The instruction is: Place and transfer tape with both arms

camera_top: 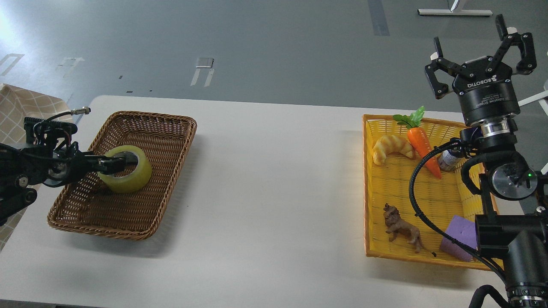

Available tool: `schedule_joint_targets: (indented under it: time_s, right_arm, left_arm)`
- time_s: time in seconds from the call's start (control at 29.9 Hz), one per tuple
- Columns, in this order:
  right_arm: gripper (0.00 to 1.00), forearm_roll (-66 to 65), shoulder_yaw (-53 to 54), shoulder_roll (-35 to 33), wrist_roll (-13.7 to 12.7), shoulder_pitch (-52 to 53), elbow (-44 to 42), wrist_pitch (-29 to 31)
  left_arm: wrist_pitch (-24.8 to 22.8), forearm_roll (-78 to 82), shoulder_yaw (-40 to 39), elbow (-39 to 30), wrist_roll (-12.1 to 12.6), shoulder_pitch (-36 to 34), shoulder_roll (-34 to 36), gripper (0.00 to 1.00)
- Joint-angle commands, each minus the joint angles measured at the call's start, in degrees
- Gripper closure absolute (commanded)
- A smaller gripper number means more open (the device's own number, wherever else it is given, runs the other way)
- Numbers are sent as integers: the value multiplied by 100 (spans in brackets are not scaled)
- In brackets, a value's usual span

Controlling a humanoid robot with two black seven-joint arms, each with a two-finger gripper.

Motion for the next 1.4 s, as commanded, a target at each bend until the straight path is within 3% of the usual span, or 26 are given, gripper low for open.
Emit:
schedule_joint_targets:
  time_s: [0.0, 0.3, 0.5, 0.64, 1.07, 1.2, 1.37]
  right_arm:
    - [0, 0, 0, 0, 0, 3, 33, 0]
    - [0, 0, 0, 0, -9, -182, 139, 9]
    - [0, 0, -9, 0, -18, -217, 270, 17]
    - [0, 0, -18, 0, -18, -165, 332, 17]
    - [0, -97, -342, 0, -26, 345, 192, 17]
    - [0, -114, -659, -368, -26, 591, -159, 17]
    - [0, -149, -826, -475, -26, 644, -441, 26]
  left_arm:
    - [-21, -232, -61, -205, -5, -83, 210, 10]
    - [-179, -1671, -174, -1049, -31, -1408, 668, 10]
    - [-215, -3796, -534, -1067, -40, -2156, 212, 8]
    - [-224, -5249, -1062, -1031, -31, -2192, -245, 3]
    - [-302, -7500, -2424, -654, -49, -1771, -1757, 2]
    - [-1100, -7791, -3266, -654, -417, -1035, -2205, 2]
    - [-1415, -7905, -4294, -592, -576, -59, -2776, 2]
